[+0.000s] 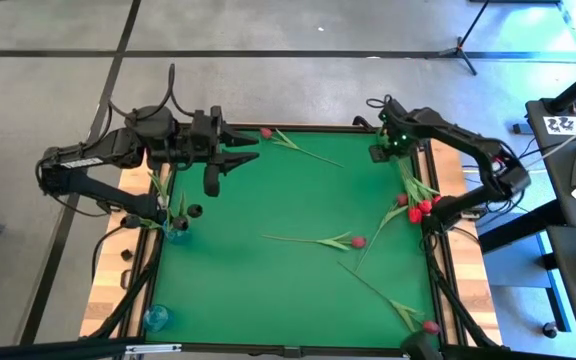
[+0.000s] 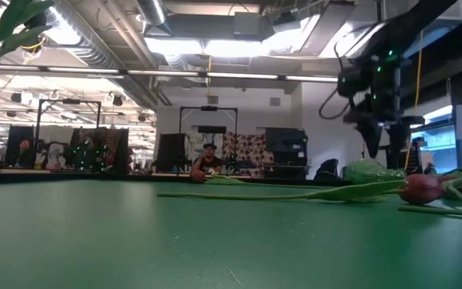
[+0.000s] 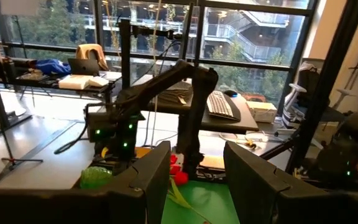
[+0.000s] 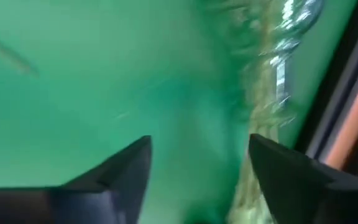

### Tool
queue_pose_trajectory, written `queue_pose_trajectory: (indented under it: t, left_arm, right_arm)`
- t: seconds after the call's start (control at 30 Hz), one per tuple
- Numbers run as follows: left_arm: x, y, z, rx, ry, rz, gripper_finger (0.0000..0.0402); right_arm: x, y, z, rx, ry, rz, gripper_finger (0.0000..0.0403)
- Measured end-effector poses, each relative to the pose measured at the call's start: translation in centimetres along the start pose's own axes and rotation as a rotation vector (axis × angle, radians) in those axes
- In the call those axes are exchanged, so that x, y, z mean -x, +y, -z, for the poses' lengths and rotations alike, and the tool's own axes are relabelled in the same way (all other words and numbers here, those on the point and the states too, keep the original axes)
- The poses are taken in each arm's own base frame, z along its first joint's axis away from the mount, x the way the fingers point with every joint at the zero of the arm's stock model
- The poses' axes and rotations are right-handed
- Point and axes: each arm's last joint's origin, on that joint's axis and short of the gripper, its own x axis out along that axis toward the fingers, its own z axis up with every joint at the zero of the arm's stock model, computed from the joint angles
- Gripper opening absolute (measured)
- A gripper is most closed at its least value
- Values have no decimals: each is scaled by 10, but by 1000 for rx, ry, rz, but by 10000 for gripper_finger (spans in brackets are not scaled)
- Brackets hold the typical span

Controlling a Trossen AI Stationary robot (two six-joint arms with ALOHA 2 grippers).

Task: Sort flowers into vase by color
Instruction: Adjust the green vase on the top right of the table

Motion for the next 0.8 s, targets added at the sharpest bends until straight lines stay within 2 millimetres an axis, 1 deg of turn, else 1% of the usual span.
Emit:
queue_pose_trajectory:
  t: [0.1,0.17,0.23,0.3,0.4,0.6,0.8]
  left_arm:
    - [0,-1,0,10,-4,-18,147]
    - [0,0,0,15,-7,-28,147]
    - [0,0,-1,15,-11,-32,147]
    - [0,0,-1,16,-11,-33,147]
    - [0,2,-2,17,-21,-41,147]
    - [0,3,-3,11,-36,-49,147]
    - [0,3,-3,15,-34,-43,147]
  right_arm:
    - [-13,1,-7,51,1,65,322]
    - [-17,1,-9,63,-6,120,350]
    - [-20,-1,-12,68,-18,178,366]
    - [-24,-2,-13,86,-16,231,371]
    - [-33,-2,-16,95,0,277,366]
    - [-57,0,-23,102,35,316,336]
    - [-67,2,-25,110,76,317,293]
